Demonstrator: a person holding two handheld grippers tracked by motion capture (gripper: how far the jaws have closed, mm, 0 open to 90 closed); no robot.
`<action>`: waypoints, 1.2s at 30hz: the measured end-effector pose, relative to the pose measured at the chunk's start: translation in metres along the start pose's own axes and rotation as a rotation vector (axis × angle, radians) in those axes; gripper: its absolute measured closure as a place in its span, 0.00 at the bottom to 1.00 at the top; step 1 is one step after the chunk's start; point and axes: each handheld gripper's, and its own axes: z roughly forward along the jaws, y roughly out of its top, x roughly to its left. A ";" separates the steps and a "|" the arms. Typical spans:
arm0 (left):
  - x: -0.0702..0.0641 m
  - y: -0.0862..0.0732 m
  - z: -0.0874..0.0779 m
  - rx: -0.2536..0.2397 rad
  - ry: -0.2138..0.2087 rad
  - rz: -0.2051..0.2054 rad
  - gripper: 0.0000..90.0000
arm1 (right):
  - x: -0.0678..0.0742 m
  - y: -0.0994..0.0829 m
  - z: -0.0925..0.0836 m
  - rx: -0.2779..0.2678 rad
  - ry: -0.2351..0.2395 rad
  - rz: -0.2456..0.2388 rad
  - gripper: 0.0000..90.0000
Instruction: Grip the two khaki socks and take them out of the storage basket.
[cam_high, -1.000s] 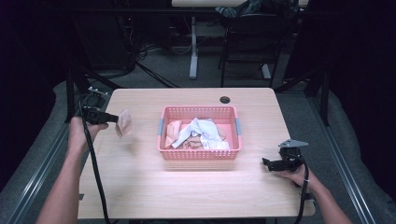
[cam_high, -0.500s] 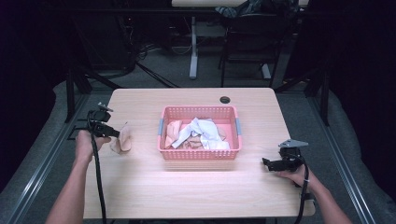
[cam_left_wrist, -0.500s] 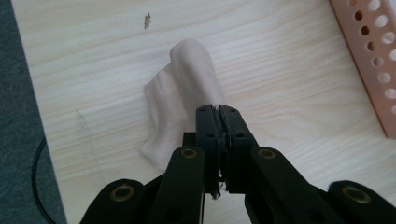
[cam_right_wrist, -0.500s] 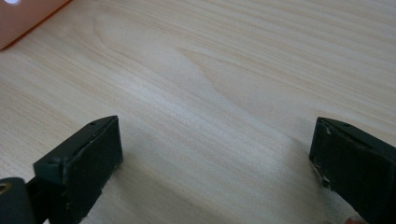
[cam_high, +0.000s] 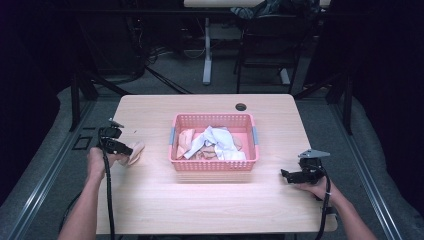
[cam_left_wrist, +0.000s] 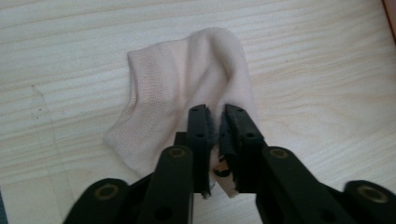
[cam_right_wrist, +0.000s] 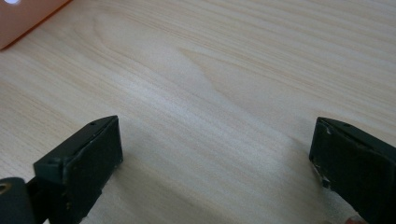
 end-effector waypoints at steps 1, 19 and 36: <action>-0.001 0.000 -0.001 -0.007 -0.001 0.001 0.82 | 0.000 0.000 0.000 -0.001 0.002 0.002 0.02; -0.042 0.024 -0.056 -0.164 -0.003 0.058 0.14 | 0.000 0.000 0.000 -0.001 0.002 0.002 0.02; -0.116 0.057 -0.059 -0.195 -0.047 0.227 0.03 | 0.000 0.000 0.000 0.000 0.003 0.002 0.02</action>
